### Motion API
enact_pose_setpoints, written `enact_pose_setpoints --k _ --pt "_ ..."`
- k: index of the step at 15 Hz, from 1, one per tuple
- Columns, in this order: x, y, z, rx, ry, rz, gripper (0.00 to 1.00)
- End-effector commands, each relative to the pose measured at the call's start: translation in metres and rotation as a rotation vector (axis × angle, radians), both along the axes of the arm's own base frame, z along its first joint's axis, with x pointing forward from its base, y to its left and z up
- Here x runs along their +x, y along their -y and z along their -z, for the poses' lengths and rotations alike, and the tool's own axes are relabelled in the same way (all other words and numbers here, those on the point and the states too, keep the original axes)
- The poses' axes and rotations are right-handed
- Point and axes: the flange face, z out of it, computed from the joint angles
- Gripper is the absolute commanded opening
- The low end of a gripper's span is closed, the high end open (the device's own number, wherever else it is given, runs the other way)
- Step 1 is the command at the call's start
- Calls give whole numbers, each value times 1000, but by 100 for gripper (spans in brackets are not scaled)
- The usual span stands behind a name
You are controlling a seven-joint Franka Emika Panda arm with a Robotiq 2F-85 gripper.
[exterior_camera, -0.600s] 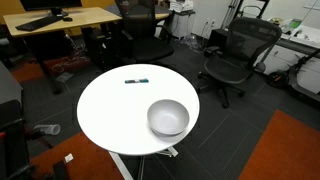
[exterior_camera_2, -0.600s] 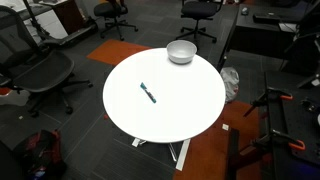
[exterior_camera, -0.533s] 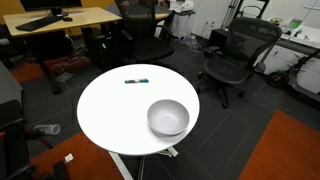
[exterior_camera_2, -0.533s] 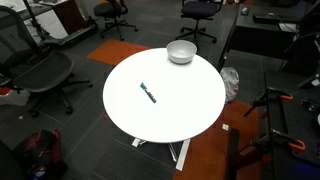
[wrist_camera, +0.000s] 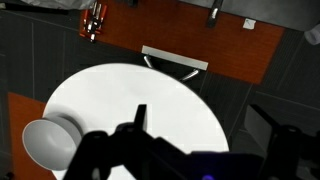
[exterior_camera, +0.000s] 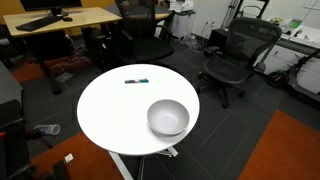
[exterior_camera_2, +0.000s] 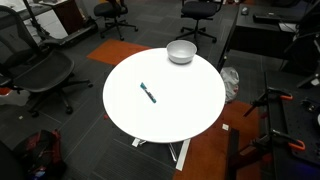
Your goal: Put the marker in the bowl
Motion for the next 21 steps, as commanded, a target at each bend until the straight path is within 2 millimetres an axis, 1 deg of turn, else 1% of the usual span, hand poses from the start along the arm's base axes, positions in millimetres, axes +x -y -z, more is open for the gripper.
enact_pose_setpoints --k 1,2,6,16,21 --pt "15 -3 2 14 24 30 100" --pt "19 -5 4 17 32 34 100" --pt "48 -13 17 50 86 74 100" --pt "141 -19 48 155 256 341 100" --pt "186 -19 66 150 309 469 100"
